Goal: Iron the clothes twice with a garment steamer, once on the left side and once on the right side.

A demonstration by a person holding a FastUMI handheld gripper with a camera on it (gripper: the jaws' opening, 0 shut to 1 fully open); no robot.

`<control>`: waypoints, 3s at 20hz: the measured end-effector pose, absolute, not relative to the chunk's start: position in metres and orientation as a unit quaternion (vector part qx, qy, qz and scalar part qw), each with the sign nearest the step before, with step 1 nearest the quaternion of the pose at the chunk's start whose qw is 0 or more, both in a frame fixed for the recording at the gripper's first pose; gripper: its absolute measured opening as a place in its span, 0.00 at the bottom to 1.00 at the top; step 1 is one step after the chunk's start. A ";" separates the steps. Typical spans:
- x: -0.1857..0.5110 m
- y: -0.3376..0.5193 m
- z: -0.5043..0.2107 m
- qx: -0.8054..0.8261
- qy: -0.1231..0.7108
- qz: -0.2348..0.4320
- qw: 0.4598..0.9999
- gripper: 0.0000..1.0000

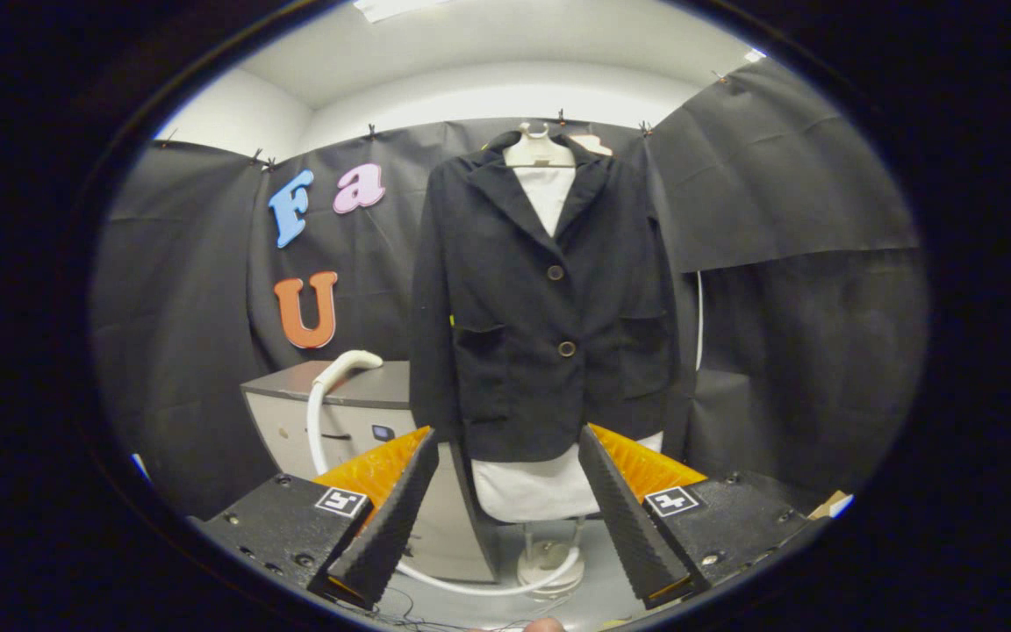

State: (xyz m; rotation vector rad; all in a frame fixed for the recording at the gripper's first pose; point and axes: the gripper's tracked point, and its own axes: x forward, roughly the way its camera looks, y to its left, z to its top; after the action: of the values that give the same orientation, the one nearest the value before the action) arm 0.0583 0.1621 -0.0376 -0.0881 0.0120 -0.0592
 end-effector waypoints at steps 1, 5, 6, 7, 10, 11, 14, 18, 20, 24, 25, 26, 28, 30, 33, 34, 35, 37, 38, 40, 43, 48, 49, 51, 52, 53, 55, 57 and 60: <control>0.066 0.176 -0.040 -0.045 0.011 -0.024 0.999 1.00; 0.101 0.235 -0.040 -0.044 0.033 0.012 0.998 1.00; 0.112 0.252 -0.038 -0.042 0.037 0.026 0.998 1.00; 0.122 0.267 -0.037 -0.042 0.042 0.038 0.998 1.00; 0.163 0.309 -0.041 -0.044 0.072 0.067 0.994 1.00; 0.177 0.322 -0.042 -0.044 0.082 0.072 0.993 1.00; 0.218 0.367 -0.049 -0.072 0.120 0.096 0.985 1.00; 0.276 0.419 -0.045 -0.102 0.145 0.129 0.976 1.00; 0.304 0.438 -0.047 -0.102 0.161 0.139 0.972 1.00; 0.360 0.459 -0.055 -0.074 0.210 0.127 0.967 1.00; 0.371 0.466 -0.059 -0.065 0.222 0.127 0.965 1.00; 0.383 0.471 -0.059 -0.061 0.229 0.120 0.964 1.00; 0.405 0.474 -0.061 -0.070 0.245 0.109 0.961 1.00; 0.422 0.480 -0.074 -0.081 0.274 0.101 0.953 0.99; 0.444 0.480 -0.090 -0.086 0.317 0.089 0.940 0.95; 0.448 0.478 -0.095 -0.082 0.325 0.082 0.939 0.94; 0.451 0.478 -0.100 -0.081 0.332 0.079 0.936 0.93; 0.455 0.474 -0.109 -0.089 0.344 0.070 0.932 0.84; 0.455 0.473 -0.115 -0.094 0.350 0.066 0.930 0.78; 0.455 0.473 -0.121 -0.101 0.354 0.060 0.928 0.74; 0.455 0.478 -0.124 -0.107 0.353 0.053 0.928 0.64; 0.456 0.482 -0.124 -0.095 0.348 0.043 0.932 0.43; 0.455 0.483 -0.124 -0.092 0.348 0.045 0.932 0.42; 0.456 0.483 -0.123 -0.093 0.353 0.046 0.930 0.38; 0.455 0.485 -0.124 -0.091 0.360 0.050 0.927 0.36; 0.453 0.487 -0.123 -0.084 0.367 0.054 0.925 0.34; 0.450 0.487 -0.116 -0.076 0.368 0.052 0.925 0.33; 0.446 0.487 -0.110 -0.078 0.361 0.055 0.928 0.32; 0.437 0.485 -0.107 -0.063 0.361 0.061 0.928 0.32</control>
State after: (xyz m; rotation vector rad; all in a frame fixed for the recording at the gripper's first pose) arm 0.4370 0.4854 -0.1069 -0.1288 0.7399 0.1250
